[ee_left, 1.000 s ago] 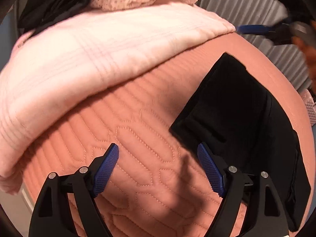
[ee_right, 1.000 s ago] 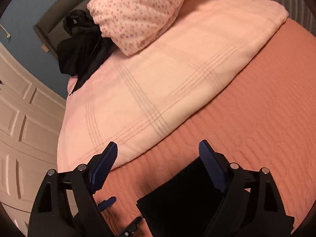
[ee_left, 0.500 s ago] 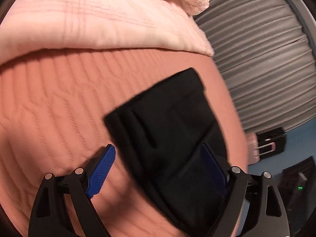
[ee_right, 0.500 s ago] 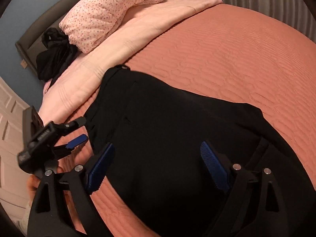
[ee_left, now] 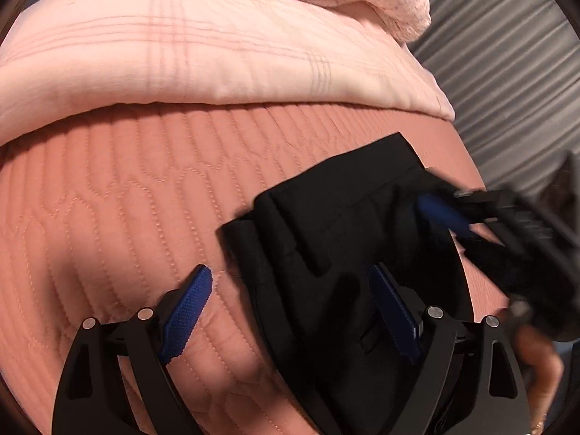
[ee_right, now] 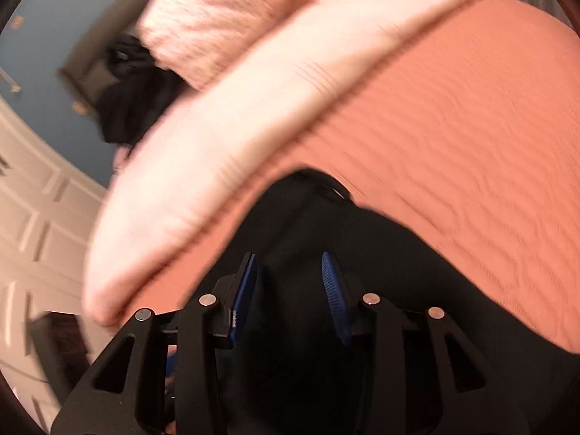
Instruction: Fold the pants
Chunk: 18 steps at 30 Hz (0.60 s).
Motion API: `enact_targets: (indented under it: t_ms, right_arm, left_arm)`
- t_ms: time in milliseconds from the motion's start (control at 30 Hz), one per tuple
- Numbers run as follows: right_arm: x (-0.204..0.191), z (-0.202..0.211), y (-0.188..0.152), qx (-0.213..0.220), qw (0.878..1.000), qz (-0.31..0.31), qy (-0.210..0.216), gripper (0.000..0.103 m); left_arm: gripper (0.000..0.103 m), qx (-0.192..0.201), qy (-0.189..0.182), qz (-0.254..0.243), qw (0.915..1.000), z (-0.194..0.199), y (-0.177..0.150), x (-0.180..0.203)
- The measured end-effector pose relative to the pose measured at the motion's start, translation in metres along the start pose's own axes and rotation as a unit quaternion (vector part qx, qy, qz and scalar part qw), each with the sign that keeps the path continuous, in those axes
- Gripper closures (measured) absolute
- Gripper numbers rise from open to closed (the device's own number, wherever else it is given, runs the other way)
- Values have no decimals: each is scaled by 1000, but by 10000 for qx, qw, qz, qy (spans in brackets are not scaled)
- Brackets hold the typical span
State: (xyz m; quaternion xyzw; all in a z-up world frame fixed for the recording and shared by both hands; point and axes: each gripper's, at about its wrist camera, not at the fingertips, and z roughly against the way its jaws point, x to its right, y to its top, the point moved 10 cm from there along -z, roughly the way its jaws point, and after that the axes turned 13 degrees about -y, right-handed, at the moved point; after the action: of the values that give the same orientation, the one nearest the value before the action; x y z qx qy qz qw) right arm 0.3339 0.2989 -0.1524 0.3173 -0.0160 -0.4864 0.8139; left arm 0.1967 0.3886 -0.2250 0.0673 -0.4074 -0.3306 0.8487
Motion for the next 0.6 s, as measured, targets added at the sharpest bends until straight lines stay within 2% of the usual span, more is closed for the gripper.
enact_targets:
  t_ms: [67,100,167,200,300,367,400,433,533,567,600]
  right_arm:
    - [26,30,4,276,9994,-76,-215,68]
    - [54,43,1,302,9983,-202,-466,68]
    - [98,56,-6,236,9951,-215,-940,65]
    - [129,63,-13,161,9923,-310,-1190,65]
    - [182,68,-32,-125,9855,-618,-1574,65]
    - [195,56,-51,-457,9829,-367,-1744,65]
    - [198,55,-59,-522,9788,-90,-1977,65]
    - [198,47,-65,-584,9704,349,-2315,65]
    - [187,18,-78,-824,9605,1149,-2396,67]
    - [191,16,-72,-738,9619,1115,-2383,61]
    - [199,17,-66,-709,9657,823,-2358,58]
  left_arm:
    - [16,-36,63,-102,9999,-3,-3,-4]
    - [10,-55,94,-217,9997,-5,-3,-3]
    - [11,21,178,-406,9990,2,-3,-12]
    - [5,65,235,-520,9984,-1,-4,-11]
    - [6,176,490,-1061,9930,-11,-7,-3]
    - [23,372,325,-981,9939,-4,-6,-3]
    - [44,472,246,-799,9954,3,-4,-8]
    - [60,486,159,-698,9962,6,-3,-12]
    - [63,543,-303,-350,9975,11,-2,-20]
    - [63,509,-232,-485,9973,8,-2,-19]
    - [62,490,-118,-621,9968,8,-3,-16]
